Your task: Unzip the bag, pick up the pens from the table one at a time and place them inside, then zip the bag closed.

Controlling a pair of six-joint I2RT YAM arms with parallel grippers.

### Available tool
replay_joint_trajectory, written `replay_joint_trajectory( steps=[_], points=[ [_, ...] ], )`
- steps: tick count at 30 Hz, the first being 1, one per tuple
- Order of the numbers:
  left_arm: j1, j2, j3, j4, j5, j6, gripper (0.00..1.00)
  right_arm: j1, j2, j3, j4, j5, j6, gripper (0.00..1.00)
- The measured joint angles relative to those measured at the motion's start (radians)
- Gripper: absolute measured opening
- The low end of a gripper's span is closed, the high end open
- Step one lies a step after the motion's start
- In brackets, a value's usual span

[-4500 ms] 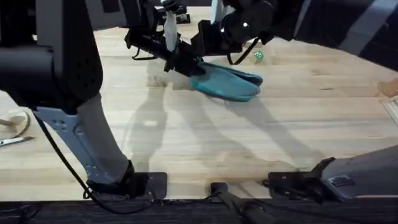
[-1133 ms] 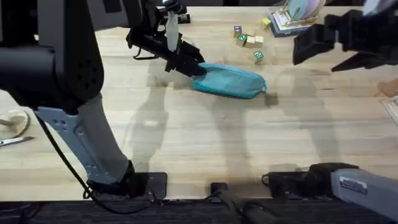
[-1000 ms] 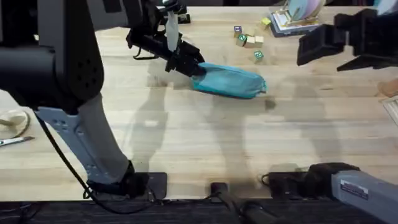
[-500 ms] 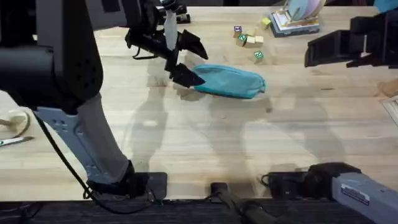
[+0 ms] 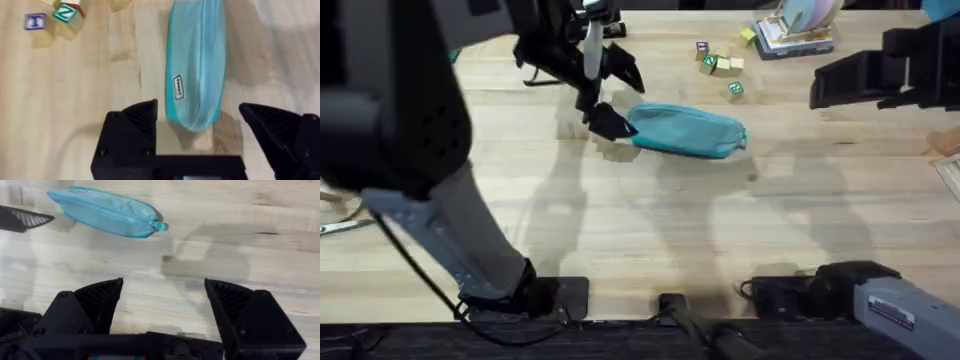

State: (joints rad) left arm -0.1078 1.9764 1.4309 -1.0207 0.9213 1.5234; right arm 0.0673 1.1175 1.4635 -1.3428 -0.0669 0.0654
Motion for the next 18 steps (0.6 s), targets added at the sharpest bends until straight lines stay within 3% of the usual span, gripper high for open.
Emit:
replay_joint_trajectory(
  steps=[6,11,18],
  points=[
    [0.0,-0.162,0.04,-0.004,-0.05,-0.078,0.996,0.0,-0.016,0.0,-0.038,0.0,-0.007,0.998],
    [0.0,-0.287,0.046,-0.019,-0.086,-0.211,0.996,0.0,-0.019,0.0,-0.05,0.0,-0.008,0.998],
    [0.0,-0.432,0.046,-0.039,-0.218,-0.412,0.995,0.0,-0.019,0.0,-0.051,0.0,-0.009,0.998]
  ],
)
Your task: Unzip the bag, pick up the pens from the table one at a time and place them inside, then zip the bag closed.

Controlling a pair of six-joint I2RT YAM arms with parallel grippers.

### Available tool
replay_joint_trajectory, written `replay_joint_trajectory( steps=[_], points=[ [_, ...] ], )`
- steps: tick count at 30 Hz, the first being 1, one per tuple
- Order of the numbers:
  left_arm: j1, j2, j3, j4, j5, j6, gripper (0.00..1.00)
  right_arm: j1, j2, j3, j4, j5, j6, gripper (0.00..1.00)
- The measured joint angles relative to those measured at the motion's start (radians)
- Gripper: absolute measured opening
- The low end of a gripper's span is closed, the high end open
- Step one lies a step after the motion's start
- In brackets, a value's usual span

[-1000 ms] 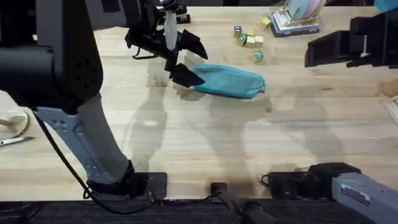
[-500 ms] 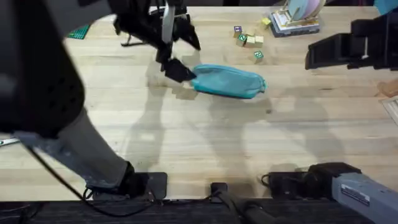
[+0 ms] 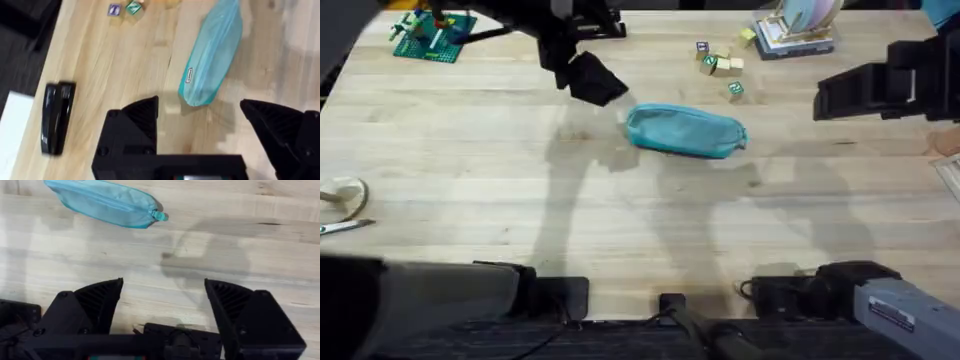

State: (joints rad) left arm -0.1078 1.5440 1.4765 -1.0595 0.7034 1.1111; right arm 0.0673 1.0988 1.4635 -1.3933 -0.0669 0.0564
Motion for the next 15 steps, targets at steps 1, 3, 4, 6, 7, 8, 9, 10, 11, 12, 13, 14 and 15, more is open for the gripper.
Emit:
replay_joint_trajectory(
  steps=[1,3,4,6,7,8,9,10,11,12,13,14,15],
  points=[
    [0.0,-0.017,0.0,0.0,-0.015,-0.032,0.995,0.0,0.0,0.0,0.0,0.0,-0.001,0.998],
    [0.0,-0.053,0.0,0.0,-0.045,-0.113,0.995,0.0,0.0,0.0,0.0,0.0,-0.001,0.998],
    [0.0,-0.067,0.0,0.0,-0.056,-0.147,0.995,0.0,0.0,0.0,0.0,0.0,-0.001,0.998],
    [0.0,-0.096,0.0,-0.002,-0.082,-0.227,0.995,0.0,0.0,0.0,0.0,0.0,-0.001,0.998],
    [0.0,-0.11,0.0,-0.002,-0.096,-0.267,0.995,0.0,0.0,0.0,0.0,0.0,-0.001,0.998],
    [0.0,-0.122,0.0,-0.003,-0.106,-0.305,0.996,0.0,0.0,0.0,0.0,0.0,-0.001,0.998],
    [0.0,-0.133,0.0,-0.004,-0.117,-0.342,0.995,0.0,0.0,0.0,0.0,0.0,-0.001,0.998],
    [0.0,-0.144,0.0,-0.003,-0.127,-0.381,0.995,0.0,0.0,0.0,0.0,0.0,-0.001,0.998],
    [0.0,-0.152,0.0,-0.003,-0.135,-0.416,0.995,0.0,0.0,0.0,0.0,0.0,-0.001,0.998],
    [0.0,-0.16,0.0,-0.004,-0.143,-0.449,0.995,0.0,0.0,0.0,0.0,0.0,-0.001,0.998],
    [0.0,-0.168,0.0,-0.004,-0.15,-0.482,0.995,0.0,0.0,0.0,0.0,0.0,-0.002,0.998],
    [0.0,-0.175,0.0,-0.004,-0.154,-0.514,0.995,0.0,0.0,0.0,0.0,0.0,-0.001,0.998],
    [0.0,-0.181,0.0,-0.004,-0.159,-0.543,0.995,0.0,0.0,0.0,0.0,0.0,-0.001,0.998]
  ],
)
